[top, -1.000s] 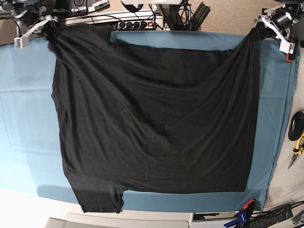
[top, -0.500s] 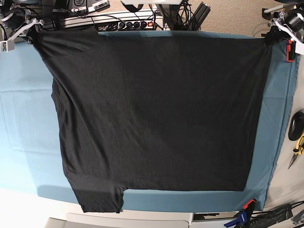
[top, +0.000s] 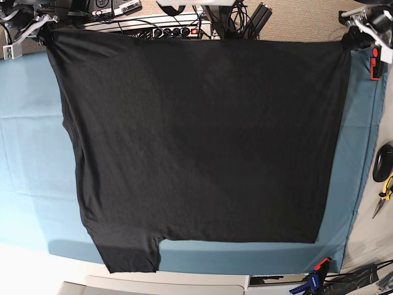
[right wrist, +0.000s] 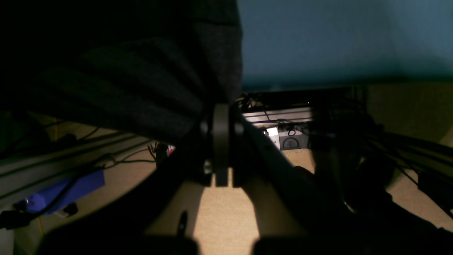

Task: Fold the T-shirt properly
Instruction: 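Lay the held shoulder edge down over the shirt body with both grippers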

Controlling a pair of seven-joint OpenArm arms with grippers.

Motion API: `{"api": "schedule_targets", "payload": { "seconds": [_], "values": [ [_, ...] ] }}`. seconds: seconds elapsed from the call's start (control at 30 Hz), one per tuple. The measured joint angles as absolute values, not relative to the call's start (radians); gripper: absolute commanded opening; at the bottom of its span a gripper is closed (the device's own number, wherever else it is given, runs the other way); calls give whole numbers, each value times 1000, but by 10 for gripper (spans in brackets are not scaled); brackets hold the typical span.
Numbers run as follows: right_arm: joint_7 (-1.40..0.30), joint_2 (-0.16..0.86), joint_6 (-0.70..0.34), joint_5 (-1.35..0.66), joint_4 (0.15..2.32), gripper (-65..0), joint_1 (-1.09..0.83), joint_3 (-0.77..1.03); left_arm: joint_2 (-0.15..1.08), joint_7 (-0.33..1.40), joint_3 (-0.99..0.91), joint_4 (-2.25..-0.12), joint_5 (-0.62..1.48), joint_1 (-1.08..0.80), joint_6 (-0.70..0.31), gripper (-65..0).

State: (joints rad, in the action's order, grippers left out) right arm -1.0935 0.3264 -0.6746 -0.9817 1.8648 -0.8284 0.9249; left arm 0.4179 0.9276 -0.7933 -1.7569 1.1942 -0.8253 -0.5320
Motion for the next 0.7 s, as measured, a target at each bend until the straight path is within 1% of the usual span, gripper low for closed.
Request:
{"api": "schedule_targets", "payload": {
  "seconds": [0.23, 0.43, 0.7],
  "values": [
    [-1103, 277, -675, -1000, 1865, -650, -839, 970, 415, 928, -793, -1757, 1202, -828, -543, -650],
    [-1103, 271, -675, -1022, 1865, -650, -834, 971, 416, 928, -793, -1757, 1201, -811, -543, -650],
    [-1105, 270, -675, -1003, 1865, -650, -730, 973, 416, 923, -793, -1757, 1187, -749, -543, -650]
  ]
}}
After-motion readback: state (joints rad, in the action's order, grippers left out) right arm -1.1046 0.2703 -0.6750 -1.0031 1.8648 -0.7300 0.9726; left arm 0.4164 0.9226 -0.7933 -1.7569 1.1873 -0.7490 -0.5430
